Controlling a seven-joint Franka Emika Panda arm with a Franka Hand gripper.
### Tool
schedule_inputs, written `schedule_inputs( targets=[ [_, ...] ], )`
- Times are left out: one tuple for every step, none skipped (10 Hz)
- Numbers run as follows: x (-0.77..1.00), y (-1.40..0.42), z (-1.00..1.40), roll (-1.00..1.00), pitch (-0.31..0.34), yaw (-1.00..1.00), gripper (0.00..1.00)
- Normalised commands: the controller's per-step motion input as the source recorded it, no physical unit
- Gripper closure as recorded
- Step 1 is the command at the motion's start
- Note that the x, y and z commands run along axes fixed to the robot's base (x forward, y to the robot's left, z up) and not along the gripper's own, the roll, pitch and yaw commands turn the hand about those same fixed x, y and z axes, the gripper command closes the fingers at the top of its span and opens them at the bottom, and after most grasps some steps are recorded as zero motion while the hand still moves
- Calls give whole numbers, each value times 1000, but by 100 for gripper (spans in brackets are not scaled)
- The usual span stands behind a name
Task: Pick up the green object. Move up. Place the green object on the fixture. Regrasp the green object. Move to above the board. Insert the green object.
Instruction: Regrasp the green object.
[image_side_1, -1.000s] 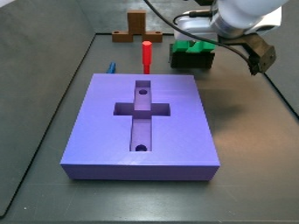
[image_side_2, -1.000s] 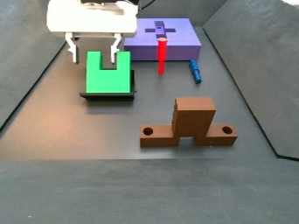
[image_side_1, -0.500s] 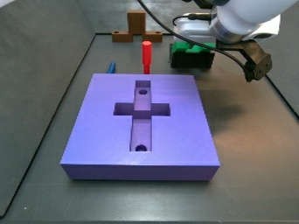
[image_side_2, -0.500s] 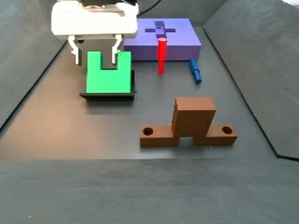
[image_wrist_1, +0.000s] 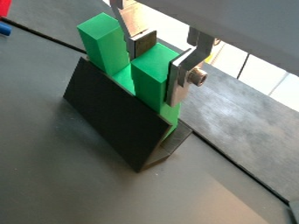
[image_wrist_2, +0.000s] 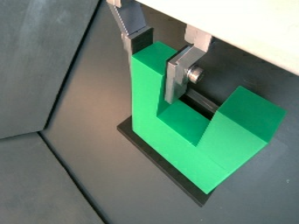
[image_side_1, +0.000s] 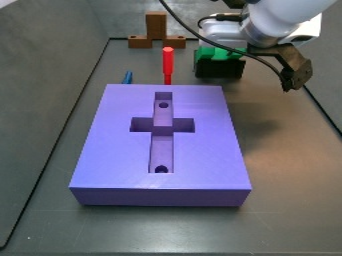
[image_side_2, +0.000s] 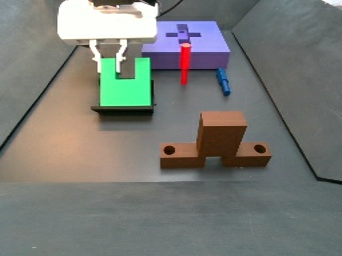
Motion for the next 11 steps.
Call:
schedule_inputs(
  targets=[
    [0, 0, 0, 0, 0, 0, 100],
    [0, 0, 0, 0, 0, 0, 100],
    [0, 0, 0, 0, 0, 0, 100],
    [0, 0, 0, 0, 0, 0, 100],
    [0, 0, 0, 0, 0, 0, 100],
    [0, 0, 0, 0, 0, 0, 100],
    [0, 0, 0, 0, 0, 0, 100],
    [0, 0, 0, 0, 0, 0, 100],
    [0, 0, 0, 0, 0, 0, 100],
    [0, 0, 0, 0, 0, 0, 100],
    [0, 0, 0, 0, 0, 0, 100]
  ],
)
